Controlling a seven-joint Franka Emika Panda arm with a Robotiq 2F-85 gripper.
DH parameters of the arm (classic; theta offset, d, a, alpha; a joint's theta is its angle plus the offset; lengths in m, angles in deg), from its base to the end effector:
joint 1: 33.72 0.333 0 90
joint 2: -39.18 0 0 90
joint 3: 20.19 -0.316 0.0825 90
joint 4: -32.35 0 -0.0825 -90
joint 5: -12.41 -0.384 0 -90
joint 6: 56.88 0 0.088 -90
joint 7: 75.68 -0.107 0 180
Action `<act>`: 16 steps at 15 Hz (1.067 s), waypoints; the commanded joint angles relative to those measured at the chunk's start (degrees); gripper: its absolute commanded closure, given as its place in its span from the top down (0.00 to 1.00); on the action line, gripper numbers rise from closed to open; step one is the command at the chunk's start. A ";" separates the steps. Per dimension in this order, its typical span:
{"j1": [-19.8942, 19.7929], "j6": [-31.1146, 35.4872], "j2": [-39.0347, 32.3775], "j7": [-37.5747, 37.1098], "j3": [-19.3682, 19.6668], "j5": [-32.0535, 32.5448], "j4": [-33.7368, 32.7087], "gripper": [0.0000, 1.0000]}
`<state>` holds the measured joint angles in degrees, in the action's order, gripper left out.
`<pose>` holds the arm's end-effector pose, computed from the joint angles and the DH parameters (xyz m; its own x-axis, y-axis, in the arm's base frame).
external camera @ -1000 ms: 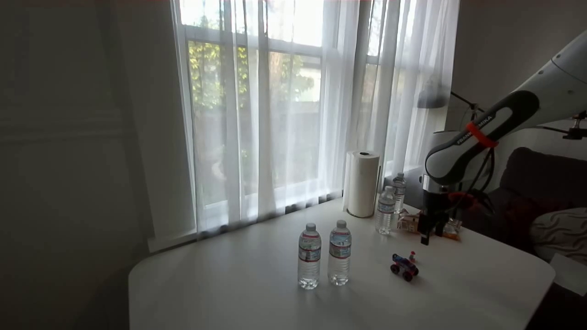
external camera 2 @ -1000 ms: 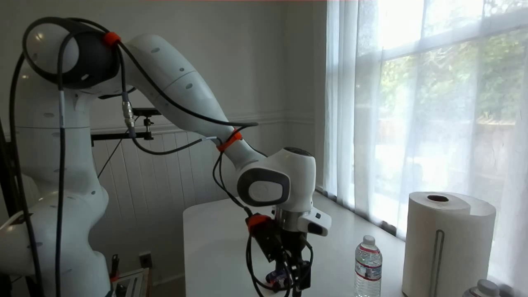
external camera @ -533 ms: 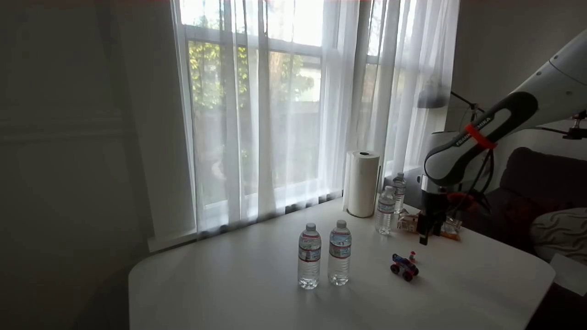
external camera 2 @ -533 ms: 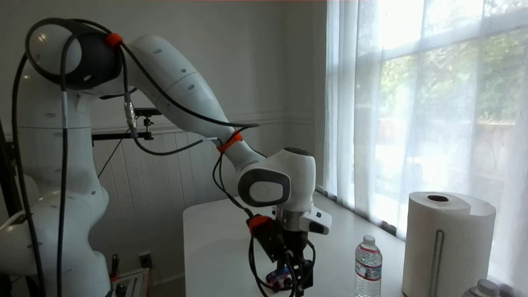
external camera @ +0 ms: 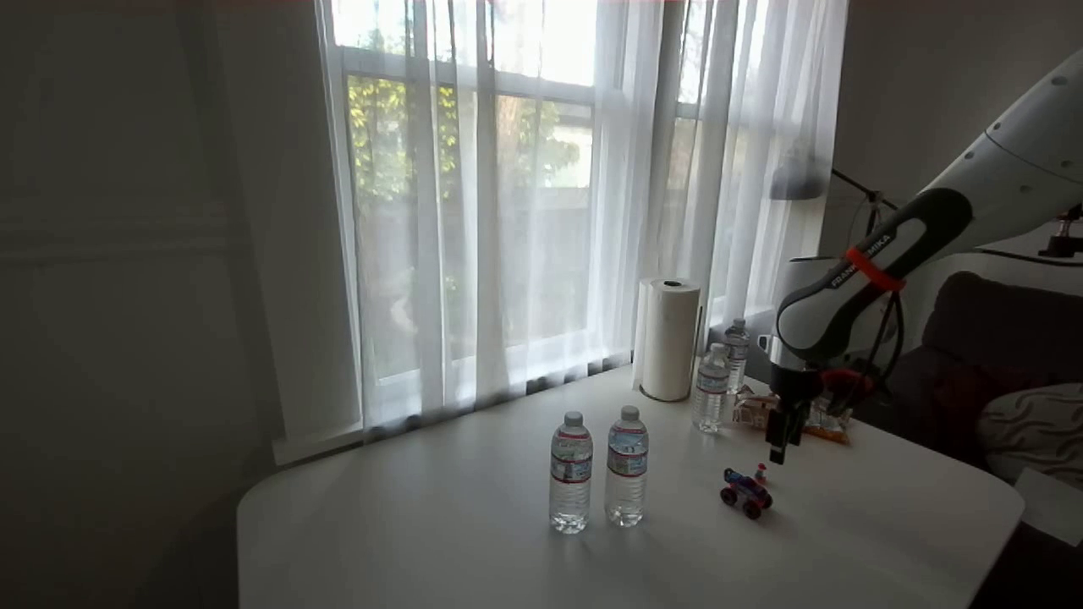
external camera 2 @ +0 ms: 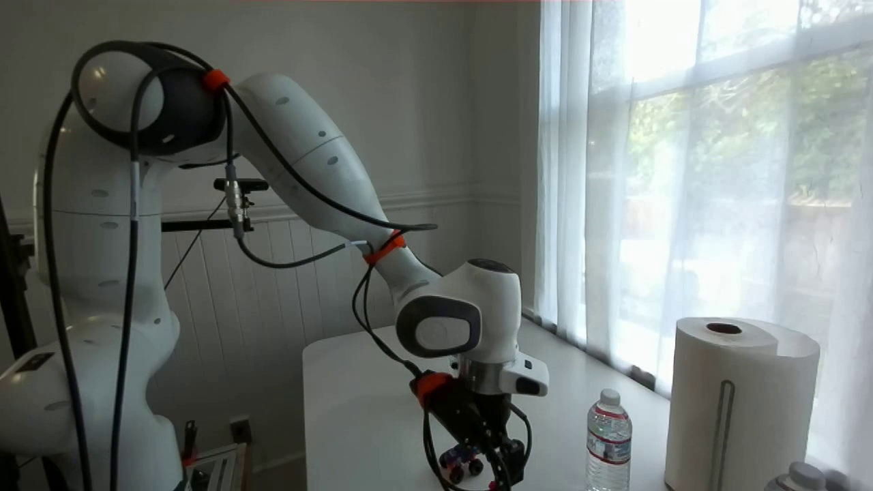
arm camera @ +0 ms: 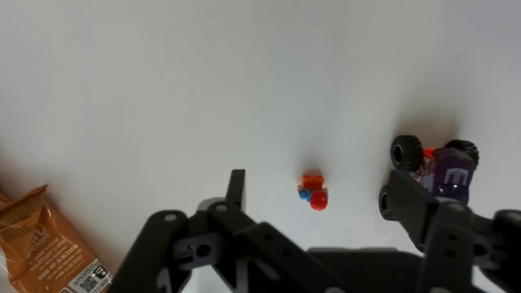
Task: Pick up the small object on the right side of the toy car and put it on the toy car
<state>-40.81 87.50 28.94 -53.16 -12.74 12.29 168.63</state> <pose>0.4857 -0.1270 0.2451 0.9895 0.1385 -0.0415 0.1389 -0.9903 0.0065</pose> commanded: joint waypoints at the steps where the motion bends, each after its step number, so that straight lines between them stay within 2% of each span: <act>1: -1.74 3.57 -2.29 2.78 -1.68 -1.53 -0.71 0.78; 2: -1.92 4.44 -2.72 3.15 -1.96 -1.66 -0.71 0.78; 3: -2.15 5.07 -3.19 3.52 -2.33 -1.96 -0.80 0.73; 4: -2.35 5.71 -3.54 3.80 -2.67 -2.13 -0.83 0.77; 5: -2.59 6.31 -3.86 4.09 -3.06 -2.34 -0.82 0.75; 8: -3.30 7.76 -4.82 5.06 -4.34 -3.32 -1.09 0.87; 10: -3.69 8.17 -5.43 5.52 -5.12 -3.76 -1.46 0.82; 13: -4.05 8.47 -6.11 5.59 -5.78 -3.32 -1.93 0.50; 16: -4.29 8.24 -6.65 5.67 -5.99 -2.96 -2.48 0.28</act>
<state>-43.62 95.05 23.31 -49.23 -17.51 10.22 167.05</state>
